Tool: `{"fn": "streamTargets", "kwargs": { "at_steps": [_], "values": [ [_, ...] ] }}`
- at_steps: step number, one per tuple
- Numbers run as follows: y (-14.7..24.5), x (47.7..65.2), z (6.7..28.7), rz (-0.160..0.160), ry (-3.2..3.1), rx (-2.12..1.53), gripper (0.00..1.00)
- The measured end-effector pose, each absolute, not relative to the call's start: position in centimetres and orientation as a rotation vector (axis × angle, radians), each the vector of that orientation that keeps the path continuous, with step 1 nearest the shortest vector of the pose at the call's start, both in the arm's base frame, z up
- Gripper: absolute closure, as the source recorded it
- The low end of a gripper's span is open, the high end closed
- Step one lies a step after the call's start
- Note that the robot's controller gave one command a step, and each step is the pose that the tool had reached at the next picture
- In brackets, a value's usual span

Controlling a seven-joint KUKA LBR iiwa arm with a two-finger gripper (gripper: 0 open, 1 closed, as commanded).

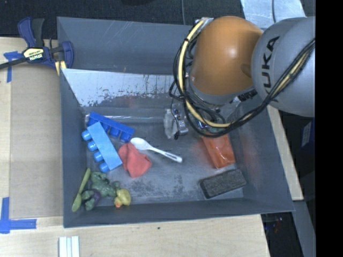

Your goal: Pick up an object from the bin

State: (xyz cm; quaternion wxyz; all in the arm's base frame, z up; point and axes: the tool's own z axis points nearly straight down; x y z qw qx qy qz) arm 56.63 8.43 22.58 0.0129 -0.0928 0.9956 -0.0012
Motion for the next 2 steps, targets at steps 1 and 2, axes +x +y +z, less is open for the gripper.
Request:
{"fn": "streamTargets", "kwargs": {
  "at_steps": [1,2],
  "values": [
    [6.2,57.5,23.5,-0.004,3.102,-0.286,1.00],
    [12.1,58.3,16.6,0.001,3.093,-0.373,0.00]
  ]
}}
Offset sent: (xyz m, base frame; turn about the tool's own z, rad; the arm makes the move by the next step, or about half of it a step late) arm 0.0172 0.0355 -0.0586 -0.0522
